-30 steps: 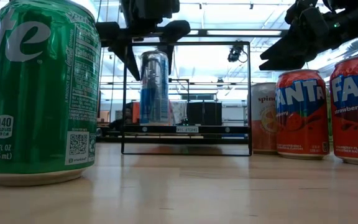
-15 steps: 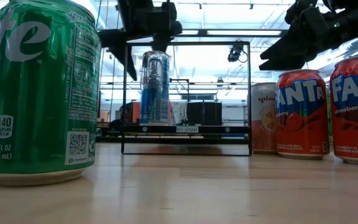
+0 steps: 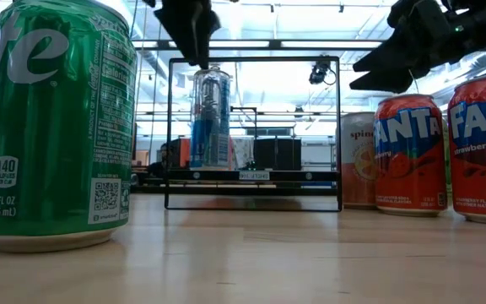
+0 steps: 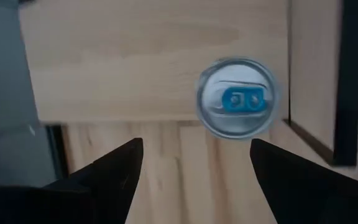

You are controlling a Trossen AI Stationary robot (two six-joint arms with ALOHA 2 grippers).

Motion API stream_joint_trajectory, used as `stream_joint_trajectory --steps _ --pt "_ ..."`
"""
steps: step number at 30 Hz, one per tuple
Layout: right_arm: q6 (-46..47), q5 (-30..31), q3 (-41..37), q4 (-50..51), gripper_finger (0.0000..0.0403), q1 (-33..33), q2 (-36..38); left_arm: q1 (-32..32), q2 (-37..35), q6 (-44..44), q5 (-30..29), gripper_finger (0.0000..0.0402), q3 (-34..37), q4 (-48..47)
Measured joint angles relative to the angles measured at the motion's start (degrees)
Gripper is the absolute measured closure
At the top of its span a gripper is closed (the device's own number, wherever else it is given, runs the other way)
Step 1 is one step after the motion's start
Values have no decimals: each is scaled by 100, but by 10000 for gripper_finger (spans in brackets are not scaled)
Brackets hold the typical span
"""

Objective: Place canned beverage on shelf
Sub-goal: Put the blue soda can on the shelf

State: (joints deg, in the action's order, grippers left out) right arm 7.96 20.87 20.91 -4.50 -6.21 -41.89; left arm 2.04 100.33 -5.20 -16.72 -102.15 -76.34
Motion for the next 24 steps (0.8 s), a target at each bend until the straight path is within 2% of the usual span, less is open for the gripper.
stream_joint_trajectory --steps 8,11,18,24 --pt "-8 23 0 -18 55 -198 0 2 4 2165 263 86 2 115" --pt "-1 32 0 -22 55 -237 0 14 7 2720 287 86 2 294" --pt "-11 45 0 -95 55 -314 0 126 70 3161 264 86 42 975" --pt "-33 47 0 -128 55 -315 -27 260 345 3162 255 86 50 951"
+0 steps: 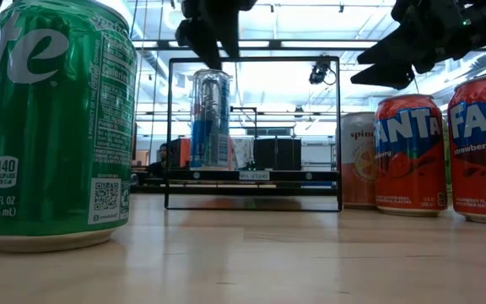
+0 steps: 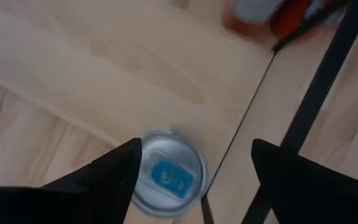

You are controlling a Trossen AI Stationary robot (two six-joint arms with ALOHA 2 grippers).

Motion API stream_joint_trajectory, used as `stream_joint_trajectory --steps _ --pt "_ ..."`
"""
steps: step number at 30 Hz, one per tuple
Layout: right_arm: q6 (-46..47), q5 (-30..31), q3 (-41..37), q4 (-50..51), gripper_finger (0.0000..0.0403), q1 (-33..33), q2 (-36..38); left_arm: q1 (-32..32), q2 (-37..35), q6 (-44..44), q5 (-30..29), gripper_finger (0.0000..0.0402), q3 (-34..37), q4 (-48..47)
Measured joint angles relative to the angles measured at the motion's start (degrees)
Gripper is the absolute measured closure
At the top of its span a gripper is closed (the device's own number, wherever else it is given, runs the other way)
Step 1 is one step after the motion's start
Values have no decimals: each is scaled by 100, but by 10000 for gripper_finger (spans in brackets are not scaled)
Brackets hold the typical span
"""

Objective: Place canned beverage on shelf
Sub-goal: Put the blue soda can on the shelf

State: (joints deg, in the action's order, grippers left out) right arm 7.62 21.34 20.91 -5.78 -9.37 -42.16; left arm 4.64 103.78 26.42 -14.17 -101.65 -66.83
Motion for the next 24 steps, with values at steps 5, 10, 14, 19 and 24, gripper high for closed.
stream_joint_trajectory --steps 5,10,14,19,24 --pt "19 -4 8 -73 55 0 -93 8 184 41 -118 86 -9 -150" --pt "18 -5 0 -107 55 -1 -192 -2 270 -57 -203 86 -24 -207" --pt "17 -7 2 -131 55 -2 -229 9 262 -178 -182 86 -20 -170" --pt "-1 -4 2 -170 55 -1 -266 82 250 -359 -93 86 -13 -130" --pt "-3 -4 2 -194 55 0 -272 222 256 -556 -86 86 -44 -162"
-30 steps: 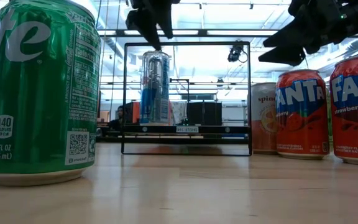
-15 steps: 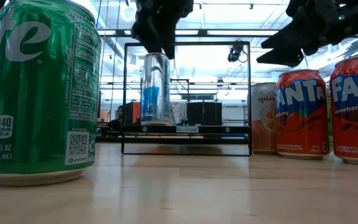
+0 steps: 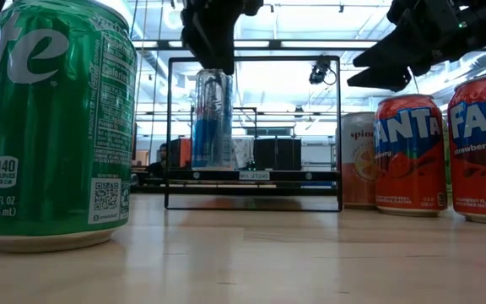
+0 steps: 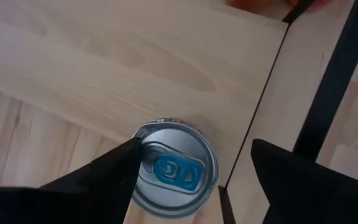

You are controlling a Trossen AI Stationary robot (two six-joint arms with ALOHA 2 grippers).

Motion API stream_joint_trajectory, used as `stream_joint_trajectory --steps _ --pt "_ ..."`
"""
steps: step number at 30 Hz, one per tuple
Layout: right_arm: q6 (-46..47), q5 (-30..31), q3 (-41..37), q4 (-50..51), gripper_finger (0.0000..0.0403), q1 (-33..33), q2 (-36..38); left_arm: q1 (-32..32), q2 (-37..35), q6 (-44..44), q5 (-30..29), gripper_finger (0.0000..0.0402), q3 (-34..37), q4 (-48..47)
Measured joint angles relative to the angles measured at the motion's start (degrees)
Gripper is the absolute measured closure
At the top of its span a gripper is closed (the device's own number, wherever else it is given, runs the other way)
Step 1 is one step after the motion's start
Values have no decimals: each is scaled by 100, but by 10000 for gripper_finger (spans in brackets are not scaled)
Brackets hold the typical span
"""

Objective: Place canned beverage on shelf
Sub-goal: Put the blue soda can on the shelf

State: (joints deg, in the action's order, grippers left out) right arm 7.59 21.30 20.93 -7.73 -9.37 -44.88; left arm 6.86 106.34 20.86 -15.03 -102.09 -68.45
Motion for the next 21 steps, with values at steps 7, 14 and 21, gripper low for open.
stream_joint_trajectory --steps 7,14,21 --pt "18 2 0 -20 55 0 0 93 31 -11 22 86 -607 -431" --pt "20 0 0 -17 55 0 0 71 23 153 -278 86 -774 -629" --pt "38 0 0 -17 55 -4 0 -179 45 596 52 86 -331 -584"
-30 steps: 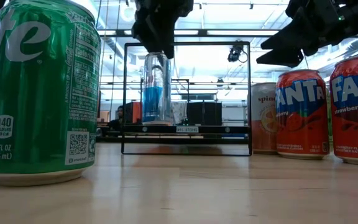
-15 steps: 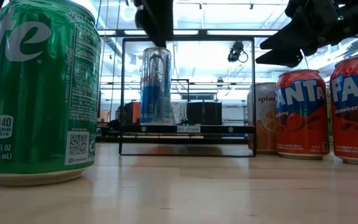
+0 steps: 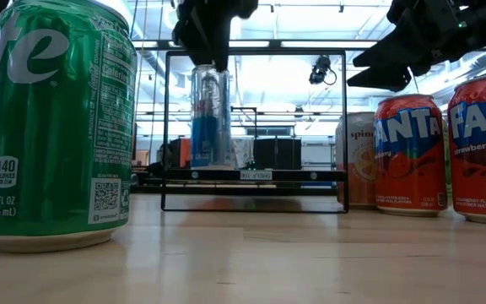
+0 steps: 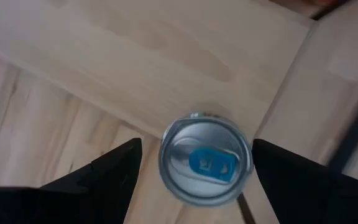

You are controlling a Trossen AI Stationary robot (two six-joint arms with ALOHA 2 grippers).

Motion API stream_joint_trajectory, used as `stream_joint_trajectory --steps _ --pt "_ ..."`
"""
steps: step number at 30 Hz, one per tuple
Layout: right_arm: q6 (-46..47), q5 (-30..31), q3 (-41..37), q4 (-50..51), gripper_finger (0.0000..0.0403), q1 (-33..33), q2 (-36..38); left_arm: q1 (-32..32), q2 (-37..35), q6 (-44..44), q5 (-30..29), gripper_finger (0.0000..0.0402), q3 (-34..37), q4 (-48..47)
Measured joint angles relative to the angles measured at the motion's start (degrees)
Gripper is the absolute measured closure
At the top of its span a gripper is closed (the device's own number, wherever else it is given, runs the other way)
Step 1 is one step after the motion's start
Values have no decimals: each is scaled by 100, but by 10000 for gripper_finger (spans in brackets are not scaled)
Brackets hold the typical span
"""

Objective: Place canned beverage on shelf
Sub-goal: Put the blue soda can on the shelf

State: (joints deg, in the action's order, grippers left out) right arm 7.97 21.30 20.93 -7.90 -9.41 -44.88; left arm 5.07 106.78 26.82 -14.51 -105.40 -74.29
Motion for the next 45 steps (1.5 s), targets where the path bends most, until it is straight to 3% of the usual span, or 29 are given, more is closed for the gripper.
stream_joint_trajectory --steps 13,23,30,39,45 --pt "-4 0 0 2 55 0 0 -79 -2 -172 232 88 87 122" --pt "0 -22 0 2 55 0 0 -118 9 -437 371 127 87 124" --pt "0 -24 0 2 55 0 0 -114 9 -1333 489 156 81 169" --pt "1 -39 0 -5 55 0 0 -108 9 -3294 568 151 81 293" --pt "94 -42 0 -32 55 -1 4 -95 9 -3649 541 149 81 299"
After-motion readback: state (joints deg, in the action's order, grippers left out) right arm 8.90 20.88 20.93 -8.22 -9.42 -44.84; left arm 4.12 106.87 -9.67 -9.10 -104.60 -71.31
